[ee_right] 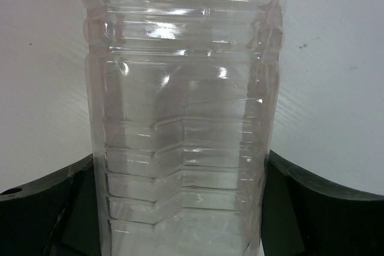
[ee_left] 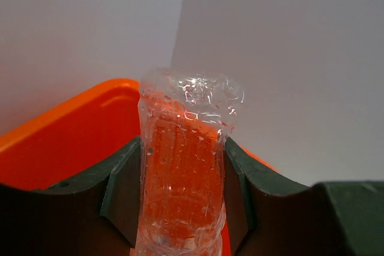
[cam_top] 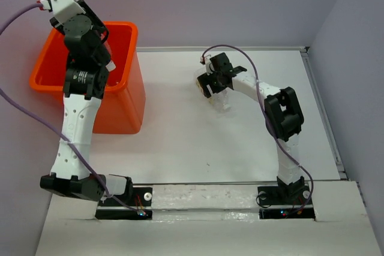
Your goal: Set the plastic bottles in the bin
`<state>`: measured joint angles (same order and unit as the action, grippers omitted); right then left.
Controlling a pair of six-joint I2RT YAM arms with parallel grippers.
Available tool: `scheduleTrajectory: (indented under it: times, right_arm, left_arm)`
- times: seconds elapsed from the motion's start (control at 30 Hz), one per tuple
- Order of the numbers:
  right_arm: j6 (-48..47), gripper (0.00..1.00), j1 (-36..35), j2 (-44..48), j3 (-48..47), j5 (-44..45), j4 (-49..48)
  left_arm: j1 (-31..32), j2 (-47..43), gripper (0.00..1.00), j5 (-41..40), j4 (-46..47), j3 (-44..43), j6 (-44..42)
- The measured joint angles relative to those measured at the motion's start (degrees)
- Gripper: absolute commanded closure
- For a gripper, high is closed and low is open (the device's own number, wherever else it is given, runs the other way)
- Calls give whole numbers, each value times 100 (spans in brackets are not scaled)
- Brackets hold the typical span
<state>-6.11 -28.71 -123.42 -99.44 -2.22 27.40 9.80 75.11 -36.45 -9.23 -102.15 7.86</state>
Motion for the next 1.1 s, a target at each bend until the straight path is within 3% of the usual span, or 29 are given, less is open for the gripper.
scheduleTrajectory:
  times: [0.07,0.1,0.17,0.37,0.6,0.77,0.97,1.1]
  right_arm:
    - [125,57,-9,396,286,-13,-81]
    - [184,57,-20,621,400,-20,-125]
    - [330,57,-31,1239,636,-68,-262]
    - [573,57,-413,2625,697,-17,-750]
    - [861,61,-1510,3355,105,-35,-1502]
    - [1246,61,-1888,3075,-765,-120,-2129]
    - [1475,61,-2236,2129,-2142,-98,-2817]
    - [1495,60,-2575,1290,-3067,-103,-3217]
  left_arm:
    - [-52,70,29,-168,136,426,-55]
    - [-61,81,11,-229,144,664,-85]
    - [-94,83,1,-282,162,1069,-81]
    - [-131,-11,1,175,122,1513,238]
    - [-129,-1126,1,1749,-4,1513,756]
    - [-129,-2568,1,2686,149,1821,1097]
    - [-129,-4487,1,3388,306,2824,1384]
    - [-131,-5265,1,3738,195,3740,1587]
